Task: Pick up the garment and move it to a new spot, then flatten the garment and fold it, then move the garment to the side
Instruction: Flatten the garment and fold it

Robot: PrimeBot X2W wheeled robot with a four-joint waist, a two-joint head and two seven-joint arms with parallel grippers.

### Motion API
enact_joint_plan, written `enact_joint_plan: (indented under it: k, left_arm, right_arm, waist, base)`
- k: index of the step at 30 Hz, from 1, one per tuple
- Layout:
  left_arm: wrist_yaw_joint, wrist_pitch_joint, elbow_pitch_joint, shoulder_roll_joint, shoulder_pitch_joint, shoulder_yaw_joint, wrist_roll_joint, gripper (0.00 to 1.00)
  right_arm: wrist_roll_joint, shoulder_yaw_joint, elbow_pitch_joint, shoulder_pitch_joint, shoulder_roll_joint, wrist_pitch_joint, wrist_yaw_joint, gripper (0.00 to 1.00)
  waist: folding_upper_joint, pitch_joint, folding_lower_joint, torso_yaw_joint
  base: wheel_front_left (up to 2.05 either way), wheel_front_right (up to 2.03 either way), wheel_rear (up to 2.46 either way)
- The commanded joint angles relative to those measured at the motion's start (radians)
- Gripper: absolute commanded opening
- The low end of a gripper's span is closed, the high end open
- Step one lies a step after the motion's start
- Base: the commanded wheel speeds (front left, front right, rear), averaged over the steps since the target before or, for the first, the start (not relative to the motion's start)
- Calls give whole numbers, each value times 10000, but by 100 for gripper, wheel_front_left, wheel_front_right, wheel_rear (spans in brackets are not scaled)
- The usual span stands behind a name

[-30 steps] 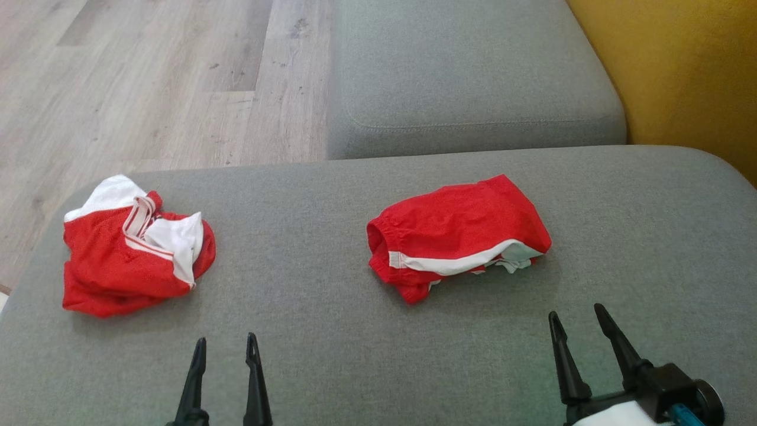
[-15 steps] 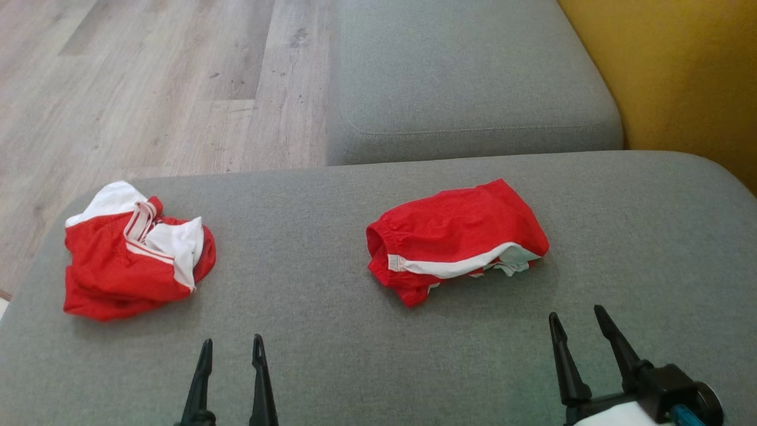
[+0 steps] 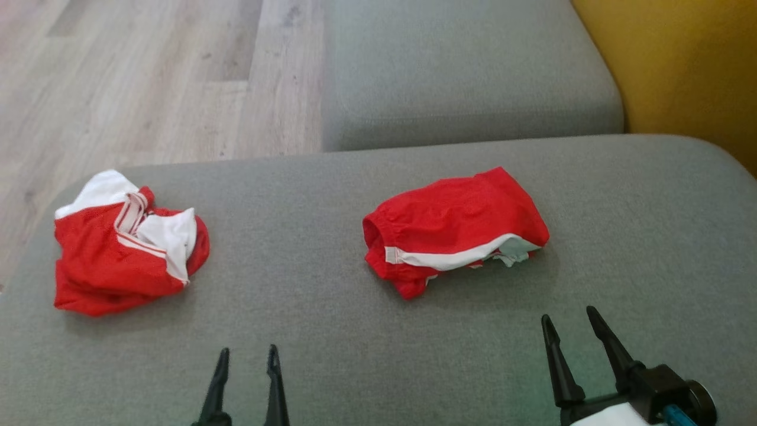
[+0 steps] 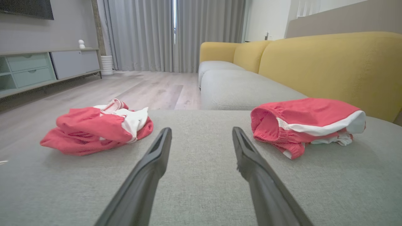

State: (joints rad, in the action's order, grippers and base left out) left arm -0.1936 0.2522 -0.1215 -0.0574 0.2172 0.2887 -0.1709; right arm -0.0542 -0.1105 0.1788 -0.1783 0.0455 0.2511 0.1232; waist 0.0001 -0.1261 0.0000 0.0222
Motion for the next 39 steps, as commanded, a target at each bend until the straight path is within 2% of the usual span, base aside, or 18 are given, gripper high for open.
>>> enact_joint_plan:
  k: [1,11,23,30,38,39]
  left_arm:
    - [6,95,-47,71,-851,-72,-272,100]
    - [226,-272,-1618,72,-3076,1154,-2021,100]
    - [585,-2361,-2843,72,-6069,2297,-4067,100]
    - [797,-2749,-3631,72,-6923,2588,-4676,100]
    - [982,-2604,-4157,72,-7281,2886,-5174,100]
    - [1001,-2581,-4217,72,-7306,2914,-5226,79]
  right_arm:
    - [111,-253,-355,458,47,107,75,100]
    - [212,-457,-530,877,47,107,75,100]
    - [364,-663,-608,1504,47,107,75,100]
    - [411,-688,-629,1783,47,107,75,100]
    - [423,-570,-655,1865,47,107,75,100]
    - [425,-568,-655,1874,47,107,75,100]
  waist:
    - [-1,231,0,-133]
    - [-1,1145,0,-698]
    - [-1,2246,0,-1362]
    - [-1,2647,0,-1690]
    - [-1,2748,0,-1843]
    - [-1,2745,0,-1866]
  base:
    - [0,0,0]
    - [0,0,0]
    - [0,0,0]
    - [0,0,0]
    - [0,0,0]
    - [0,0,0]
